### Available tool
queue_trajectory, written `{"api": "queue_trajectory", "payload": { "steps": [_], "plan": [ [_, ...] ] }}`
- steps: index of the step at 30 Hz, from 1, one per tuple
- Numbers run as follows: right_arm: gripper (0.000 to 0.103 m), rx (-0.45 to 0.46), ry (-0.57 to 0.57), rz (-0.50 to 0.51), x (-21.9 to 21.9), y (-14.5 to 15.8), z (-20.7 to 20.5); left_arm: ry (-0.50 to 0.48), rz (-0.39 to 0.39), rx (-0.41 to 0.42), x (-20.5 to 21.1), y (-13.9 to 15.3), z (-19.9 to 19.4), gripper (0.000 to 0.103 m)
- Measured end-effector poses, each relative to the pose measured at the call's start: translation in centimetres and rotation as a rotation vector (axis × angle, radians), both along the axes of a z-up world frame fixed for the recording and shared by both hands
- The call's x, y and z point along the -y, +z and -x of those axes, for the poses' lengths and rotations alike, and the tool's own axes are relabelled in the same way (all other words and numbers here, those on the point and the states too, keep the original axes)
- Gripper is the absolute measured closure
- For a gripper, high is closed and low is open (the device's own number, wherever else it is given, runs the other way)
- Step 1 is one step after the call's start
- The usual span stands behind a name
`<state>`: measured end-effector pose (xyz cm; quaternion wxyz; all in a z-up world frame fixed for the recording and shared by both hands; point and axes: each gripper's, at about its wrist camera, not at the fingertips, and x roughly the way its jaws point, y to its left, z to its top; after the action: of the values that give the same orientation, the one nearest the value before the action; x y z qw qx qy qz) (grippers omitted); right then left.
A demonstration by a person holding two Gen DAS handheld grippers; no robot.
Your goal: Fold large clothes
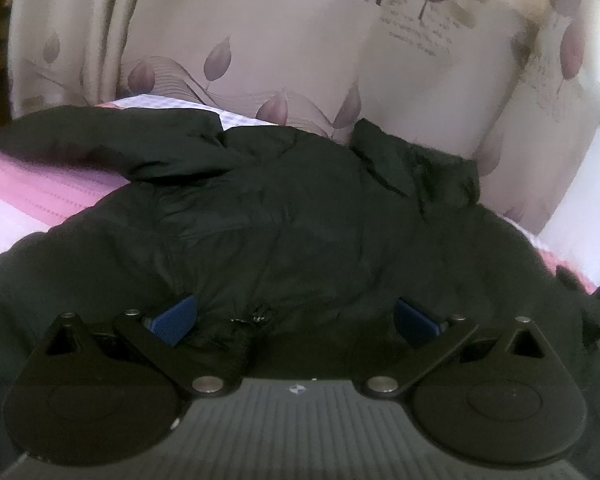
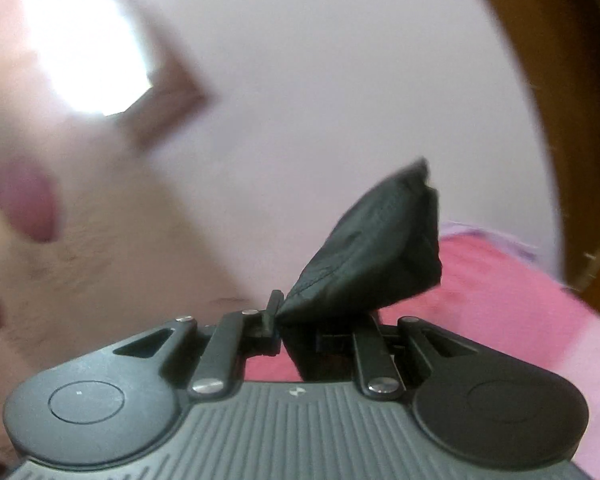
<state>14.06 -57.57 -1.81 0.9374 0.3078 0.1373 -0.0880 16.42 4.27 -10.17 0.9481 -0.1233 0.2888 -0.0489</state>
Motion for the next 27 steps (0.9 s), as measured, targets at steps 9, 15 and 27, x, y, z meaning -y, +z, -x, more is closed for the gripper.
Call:
{"api": "queue_trajectory", "payload": {
  "steps": [9,15,27],
  "plan": [
    [0.089,0.055,0.321,0.031,-16.0,1.5,-8.2,0.015,0.087,0.022,-1.2,0.0,0.4,0.0],
    [0.089,0.037,0.465,0.041,-25.4,-0.7,-12.1,0.017,0.129,0.033,-1.8,-0.1,0.5,0.0],
    [0.089,-0.084,0.684,0.148,-37.4,-6.9,-15.1,0.02,0.186,0.046,-2.5,-0.2,0.6,0.0]
  ]
}}
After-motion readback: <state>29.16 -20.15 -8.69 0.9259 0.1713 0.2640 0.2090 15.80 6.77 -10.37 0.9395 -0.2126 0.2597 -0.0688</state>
